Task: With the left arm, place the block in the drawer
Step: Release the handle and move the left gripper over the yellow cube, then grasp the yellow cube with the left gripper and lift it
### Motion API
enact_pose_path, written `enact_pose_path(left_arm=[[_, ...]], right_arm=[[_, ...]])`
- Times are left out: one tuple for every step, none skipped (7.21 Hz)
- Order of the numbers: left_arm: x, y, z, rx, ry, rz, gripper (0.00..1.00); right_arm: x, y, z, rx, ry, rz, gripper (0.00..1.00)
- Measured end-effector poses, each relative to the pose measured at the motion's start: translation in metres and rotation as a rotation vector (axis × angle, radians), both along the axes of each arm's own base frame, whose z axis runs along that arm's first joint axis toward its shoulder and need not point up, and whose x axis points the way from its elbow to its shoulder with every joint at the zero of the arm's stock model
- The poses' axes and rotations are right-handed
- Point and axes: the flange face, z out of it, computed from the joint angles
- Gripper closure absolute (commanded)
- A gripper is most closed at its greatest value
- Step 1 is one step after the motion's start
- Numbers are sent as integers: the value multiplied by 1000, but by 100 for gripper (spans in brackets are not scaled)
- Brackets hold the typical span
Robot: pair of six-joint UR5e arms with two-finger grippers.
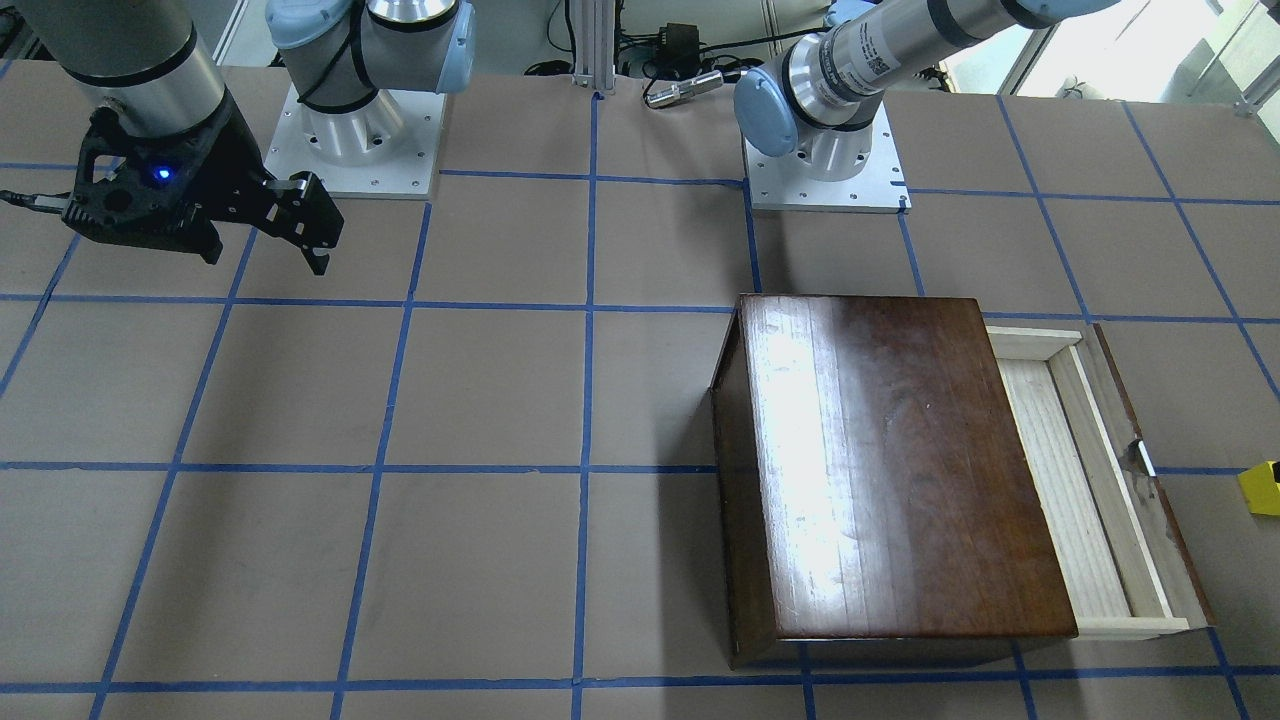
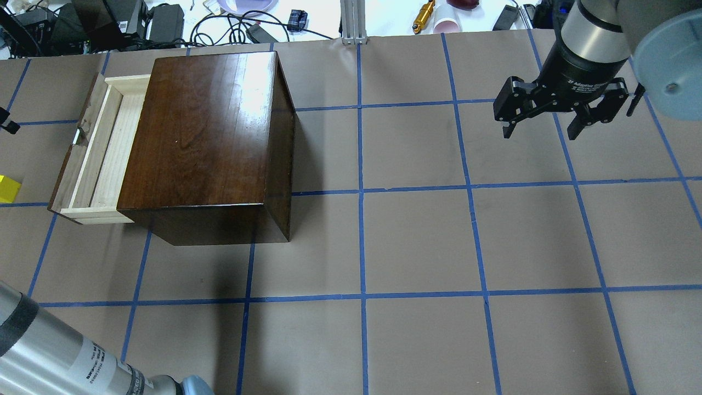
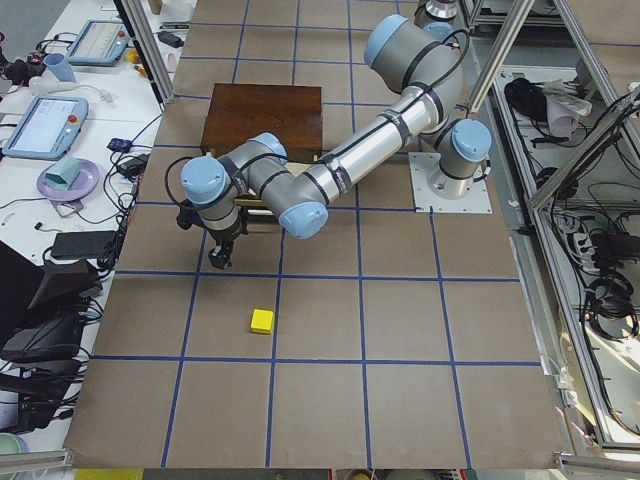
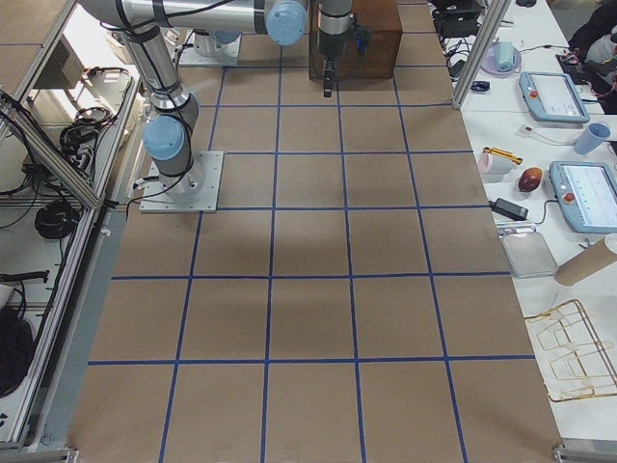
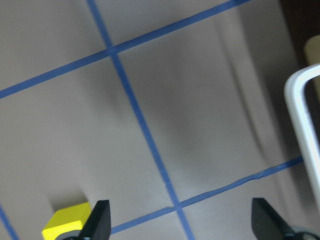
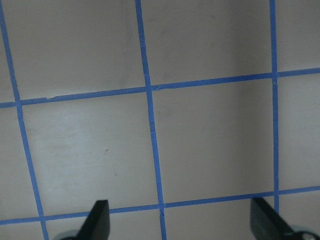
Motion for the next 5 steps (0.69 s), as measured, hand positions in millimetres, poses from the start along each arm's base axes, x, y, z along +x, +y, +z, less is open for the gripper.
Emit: enact_pose_path(left_arm=[[25, 8, -11, -6, -8, 32, 0], [46, 15, -25, -10, -13, 61, 0], [65, 20, -44, -8, -12, 90, 0], [82, 24, -66, -4, -7, 117, 0], [93, 26, -86, 2, -2, 132, 0]], right_arm=[[0, 0, 0, 0, 0, 0, 0], [0, 0, 0, 0, 0, 1, 0], [0, 0, 0, 0, 0, 1, 0], [1, 0, 0, 0, 0, 1, 0], [1, 0, 0, 0, 0, 1, 0]])
